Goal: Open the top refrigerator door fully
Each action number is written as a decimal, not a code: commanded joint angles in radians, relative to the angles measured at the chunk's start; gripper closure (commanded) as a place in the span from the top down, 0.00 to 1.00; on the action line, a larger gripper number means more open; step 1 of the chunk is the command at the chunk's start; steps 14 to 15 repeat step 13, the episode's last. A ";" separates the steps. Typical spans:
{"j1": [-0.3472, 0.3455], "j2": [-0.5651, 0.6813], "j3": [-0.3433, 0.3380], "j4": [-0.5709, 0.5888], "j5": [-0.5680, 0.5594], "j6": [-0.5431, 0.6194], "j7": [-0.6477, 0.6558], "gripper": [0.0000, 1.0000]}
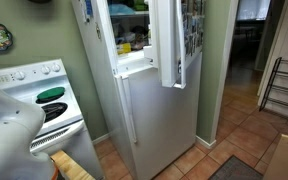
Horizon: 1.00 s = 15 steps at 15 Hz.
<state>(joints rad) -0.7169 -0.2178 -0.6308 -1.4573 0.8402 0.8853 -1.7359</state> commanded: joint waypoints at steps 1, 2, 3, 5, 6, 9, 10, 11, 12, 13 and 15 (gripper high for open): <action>0.033 -0.017 -0.056 0.057 -0.024 -0.009 0.018 1.00; 0.039 -0.022 -0.068 0.060 -0.019 -0.013 0.030 1.00; 0.047 -0.025 -0.074 0.064 -0.031 -0.012 0.030 1.00; 0.064 -0.032 -0.074 0.062 -0.067 -0.007 0.033 1.00; 0.075 -0.030 -0.093 0.059 -0.031 0.005 0.029 1.00; 0.092 -0.031 -0.095 0.059 -0.051 0.005 0.032 1.00; 0.095 -0.031 -0.095 0.059 -0.052 0.005 0.033 1.00; 0.096 -0.031 -0.095 0.059 -0.052 0.005 0.033 1.00; 0.096 -0.031 -0.096 0.060 -0.053 0.005 0.033 1.00; 0.096 -0.031 -0.096 0.060 -0.053 0.005 0.033 1.00; 0.096 -0.031 -0.096 0.060 -0.053 0.005 0.033 1.00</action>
